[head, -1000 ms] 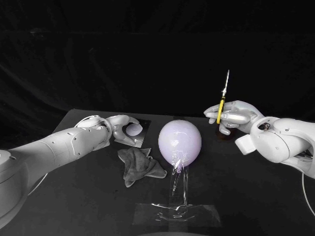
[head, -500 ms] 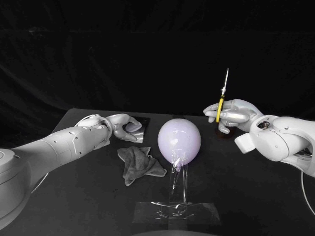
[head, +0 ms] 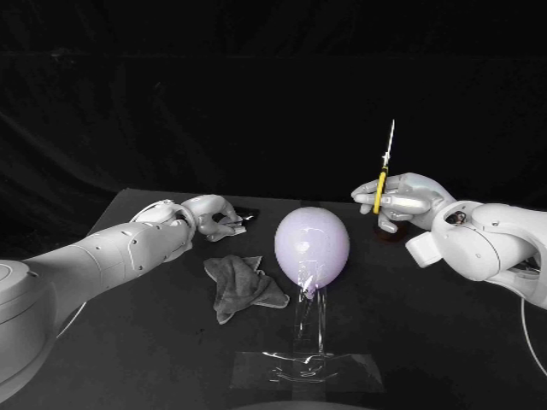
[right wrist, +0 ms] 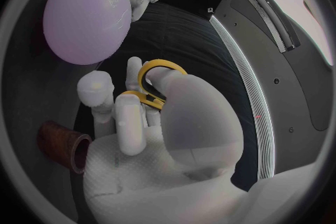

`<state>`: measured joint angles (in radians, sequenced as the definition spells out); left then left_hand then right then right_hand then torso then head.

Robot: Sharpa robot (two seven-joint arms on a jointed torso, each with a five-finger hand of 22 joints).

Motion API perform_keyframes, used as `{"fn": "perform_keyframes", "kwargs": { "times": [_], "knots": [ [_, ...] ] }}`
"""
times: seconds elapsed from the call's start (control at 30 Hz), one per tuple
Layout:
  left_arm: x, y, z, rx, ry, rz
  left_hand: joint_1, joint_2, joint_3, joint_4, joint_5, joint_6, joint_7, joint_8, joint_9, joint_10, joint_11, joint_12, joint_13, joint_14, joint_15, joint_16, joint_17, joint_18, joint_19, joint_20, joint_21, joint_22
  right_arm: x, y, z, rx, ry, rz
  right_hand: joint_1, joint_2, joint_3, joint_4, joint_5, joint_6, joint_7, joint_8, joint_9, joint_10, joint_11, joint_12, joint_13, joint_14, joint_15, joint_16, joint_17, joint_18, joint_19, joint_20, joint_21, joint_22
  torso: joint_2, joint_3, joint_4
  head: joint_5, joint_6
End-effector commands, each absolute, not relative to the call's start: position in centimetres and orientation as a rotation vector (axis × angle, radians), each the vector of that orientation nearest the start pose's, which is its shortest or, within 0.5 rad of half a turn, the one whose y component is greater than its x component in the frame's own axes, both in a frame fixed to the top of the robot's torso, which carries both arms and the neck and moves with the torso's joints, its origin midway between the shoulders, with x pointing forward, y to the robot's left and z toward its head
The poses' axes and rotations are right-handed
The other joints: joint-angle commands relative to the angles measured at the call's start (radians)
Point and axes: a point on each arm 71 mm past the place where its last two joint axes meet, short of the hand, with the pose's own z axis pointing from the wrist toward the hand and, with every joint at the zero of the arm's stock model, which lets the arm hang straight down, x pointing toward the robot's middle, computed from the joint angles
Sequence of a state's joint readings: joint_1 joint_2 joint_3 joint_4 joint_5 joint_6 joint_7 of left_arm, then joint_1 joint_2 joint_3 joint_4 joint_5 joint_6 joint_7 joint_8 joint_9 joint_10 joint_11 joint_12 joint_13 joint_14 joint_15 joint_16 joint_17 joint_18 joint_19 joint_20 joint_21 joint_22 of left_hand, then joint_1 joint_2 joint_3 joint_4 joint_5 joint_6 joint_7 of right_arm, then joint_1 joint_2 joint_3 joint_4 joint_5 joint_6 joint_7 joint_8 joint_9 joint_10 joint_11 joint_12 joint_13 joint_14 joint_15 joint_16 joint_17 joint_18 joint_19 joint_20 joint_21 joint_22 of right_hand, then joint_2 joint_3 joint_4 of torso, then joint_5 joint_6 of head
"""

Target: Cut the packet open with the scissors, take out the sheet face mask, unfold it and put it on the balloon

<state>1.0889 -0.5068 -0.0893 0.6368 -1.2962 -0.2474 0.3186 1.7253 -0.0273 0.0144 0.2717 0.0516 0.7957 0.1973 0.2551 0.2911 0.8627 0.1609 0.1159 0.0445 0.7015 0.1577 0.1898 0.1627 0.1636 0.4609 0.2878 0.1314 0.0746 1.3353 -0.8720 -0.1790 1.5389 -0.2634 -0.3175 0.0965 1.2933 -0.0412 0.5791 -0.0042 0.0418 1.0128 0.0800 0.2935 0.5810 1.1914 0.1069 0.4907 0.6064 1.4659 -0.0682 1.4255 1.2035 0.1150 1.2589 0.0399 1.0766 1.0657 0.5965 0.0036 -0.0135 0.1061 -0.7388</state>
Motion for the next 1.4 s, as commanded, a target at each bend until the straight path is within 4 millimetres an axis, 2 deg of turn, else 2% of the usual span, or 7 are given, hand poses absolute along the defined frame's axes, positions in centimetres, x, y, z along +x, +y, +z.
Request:
{"fn": "perform_keyframes", "kwargs": {
  "times": [0.03, 0.33, 0.57, 0.83, 1.0, 1.17, 1.4],
  "knots": [
    [55.5, 29.1, -31.4, 0.072, 1.875, -0.496, 0.014, 0.007, 0.008, 0.002, -0.003, 0.018, -0.001, 0.005, -0.004, 0.032, 0.013, -0.001, 0.023, 0.042, 0.007, 0.012, 0.047, 0.02, 0.038, -0.001, 0.012, 0.005, 48.9, -21.7, -17.7, 0.879, 1.756, 1.237, 0.001, 0.011, 0.003, -0.001, 0.007, 0.004, -0.006, 0.003, 0.017, 0.255, -0.118, 0.192, 0.001, 0.034, -0.005, -0.006, 0.001, 0.006, 0.008, -0.001, -0.001, 0.001, 0.001, -0.0005, 0.0005, -0.002, 0.003],
    [55.3, 29.0, -30.4, 0.027, 1.755, -0.595, 0.034, 0.02, 0.035, 0.01, -0.003, 0.062, 0.001, 0.012, -0.009, 0.077, 0.02, -0.009, 0.02, 0.063, 0.019, 0.008, 0.043, 0.015, 0.056, 0.003, 0.016, 0.002, 49.0, -21.6, -17.7, 0.875, 1.755, 1.237, 0.001, 0.011, 0.003, -0.001, 0.007, 0.003, -0.006, 0.003, 0.018, 0.256, -0.118, 0.192, 0.001, 0.034, -0.006, -0.007, -0.001, 0.006, 0.007, -0.001, -0.004, -0.002, -0.001, -0.0004, 0.0026, -0.008, 0.015],
    [55.4, 29.0, -28.1, -0.047, 1.627, -0.705, 0.067, 0.084, 0.141, 0.015, -0.002, 0.147, -0.016, 0.044, -0.003, 0.141, 0.008, -0.019, 0.019, 0.098, 0.01, 0.01, 0.042, 0.008, 0.104, 0.005, 0.029, 0.004, 49.3, -21.8, -17.8, 0.874, 1.752, 1.225, 0.001, 0.012, 0.003, -0.001, 0.007, 0.003, -0.006, 0.003, 0.018, 0.255, -0.118, 0.186, -0.005, 0.034, -0.006, -0.008, -0.004, 0.007, 0.005, -0.001, -0.008, -0.006, -0.002, -0.0002, 0.0033, -0.011, 0.037],
    [56.2, 29.4, -23.4, -0.263, 1.486, -0.856, 0.02, 0.039, 0.293, 0.017, -0.004, 0.161, -0.022, 0.051, 0.0, 0.194, 0.006, -0.055, 0.017, 0.135, 0.004, -0.002, 0.032, -0.003, 0.141, 0.004, 0.036, -0.001, 49.9, -22.5, -17.7, 0.88, 1.712, 1.199, 0.0, 0.011, 0.003, -0.001, 0.007, 0.003, -0.006, 0.003, 0.019, 0.25, -0.117, 0.159, -0.033, 0.033, -0.005, -0.011, -0.009, 0.008, 0.002, -0.001, -0.013, -0.01, -0.003, 0.002, 0.0012, -0.011, 0.057],
    [56.3, 29.6, -21.3, -0.411, 1.443, -0.949, -0.053, -0.027, 0.452, 0.006, -0.003, 0.16, -0.018, 0.063, 0.014, 0.204, 0.005, -0.055, 0.017, 0.155, 0.003, -0.022, 0.021, -0.011, 0.153, 0.003, 0.033, -0.008, 50.1, -22.8, -17.5, 0.88, 1.673, 1.193, 0.0, 0.011, 0.003, -0.002, 0.007, 0.002, -0.006, 0.002, 0.019, 0.247, -0.117, 0.146, -0.045, 0.033, -0.005, -0.01, -0.008, 0.008, 0.002, -0.001, -0.014, -0.01, -0.003, 0.0034, 0.0001, -0.017, 0.069],
    [55.9, 29.1, -20.2, -0.594, 1.442, -1.078, -0.096, -0.053, 0.524, -0.014, -0.003, 0.156, -0.013, 0.075, 0.026, 0.209, 0.003, -0.055, 0.017, 0.164, 0.001, -0.031, 0.017, -0.022, 0.162, 0.003, 0.033, -0.009, 50.4, -23.1, -17.3, 0.875, 1.624, 1.197, -0.002, 0.012, 0.002, -0.002, 0.007, -0.001, -0.004, 0.001, 0.022, 0.234, -0.116, 0.11, -0.071, 0.033, -0.004, -0.013, -0.01, 0.009, 0.001, -0.001, -0.02, -0.014, -0.004, 0.0051, -0.0005, -0.025, 0.09],
    [54.8, 27.2, -20.0, -0.946, 1.468, -1.336, -0.128, -0.062, 0.559, -0.031, -0.003, 0.15, -0.01, 0.083, 0.035, 0.214, 0.002, -0.055, 0.017, 0.172, -0.002, -0.035, 0.015, -0.036, 0.218, 0.005, 0.051, -0.002, 50.7, -23.3, -16.8, 0.854, 1.548, 1.214, 0.001, 0.017, 0.008, -0.009, 0.007, -0.028, 0.01, -0.014, 0.029, 0.186, -0.103, 0.002, -0.125, 0.034, 0.005, -0.016, -0.011, 0.009, 0.0, 0.006, -0.034, -0.019, -0.003, 0.0055, -0.0006, -0.038, 0.12]
  ]
}}
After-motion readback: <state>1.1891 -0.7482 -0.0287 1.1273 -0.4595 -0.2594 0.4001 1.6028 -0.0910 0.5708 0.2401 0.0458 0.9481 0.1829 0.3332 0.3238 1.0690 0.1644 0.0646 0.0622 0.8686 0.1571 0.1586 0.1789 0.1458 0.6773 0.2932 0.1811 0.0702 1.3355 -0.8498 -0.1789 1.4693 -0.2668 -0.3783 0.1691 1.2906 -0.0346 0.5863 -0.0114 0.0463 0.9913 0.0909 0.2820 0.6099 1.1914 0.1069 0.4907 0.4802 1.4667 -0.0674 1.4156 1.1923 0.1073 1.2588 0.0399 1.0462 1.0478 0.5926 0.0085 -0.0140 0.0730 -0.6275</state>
